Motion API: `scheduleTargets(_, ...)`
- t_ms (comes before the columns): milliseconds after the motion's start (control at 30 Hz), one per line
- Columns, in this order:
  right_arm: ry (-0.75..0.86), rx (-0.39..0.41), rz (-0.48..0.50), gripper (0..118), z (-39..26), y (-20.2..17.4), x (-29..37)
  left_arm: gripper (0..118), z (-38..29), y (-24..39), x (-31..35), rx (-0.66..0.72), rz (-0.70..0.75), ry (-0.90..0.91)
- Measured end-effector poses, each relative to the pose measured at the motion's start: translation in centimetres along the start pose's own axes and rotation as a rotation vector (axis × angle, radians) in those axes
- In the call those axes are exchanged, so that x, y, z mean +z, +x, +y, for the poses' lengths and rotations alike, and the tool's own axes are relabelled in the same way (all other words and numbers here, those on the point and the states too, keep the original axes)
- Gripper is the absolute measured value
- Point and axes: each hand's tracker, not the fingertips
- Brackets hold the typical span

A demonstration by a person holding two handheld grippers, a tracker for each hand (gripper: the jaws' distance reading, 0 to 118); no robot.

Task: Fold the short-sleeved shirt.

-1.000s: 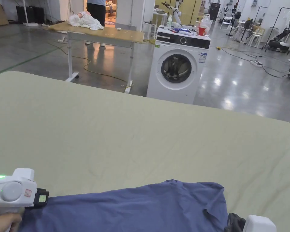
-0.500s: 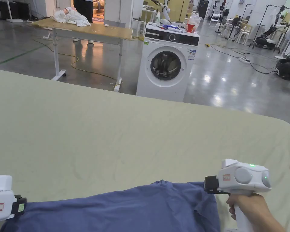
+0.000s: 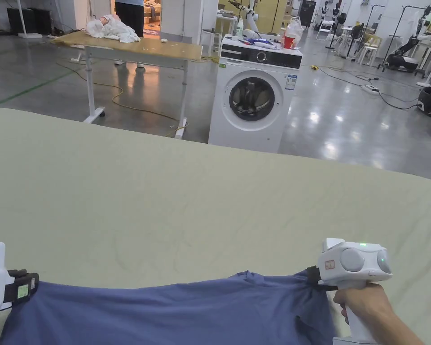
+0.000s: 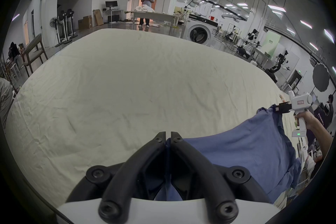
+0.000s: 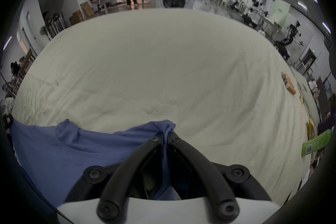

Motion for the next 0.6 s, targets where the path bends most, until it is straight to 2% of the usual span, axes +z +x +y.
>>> scheduleTargets(167,0.154,0.026,0.031,1,0.6,0.6,5.9,0,2.8,0.9,2.1,-0.033,-0.026,0.061)
scheduleTargets(600,0.571,0.061,-0.036,1,3.3,2.1,29.0,0,15.0,3.9,13.9,-0.099,-0.038,0.366)
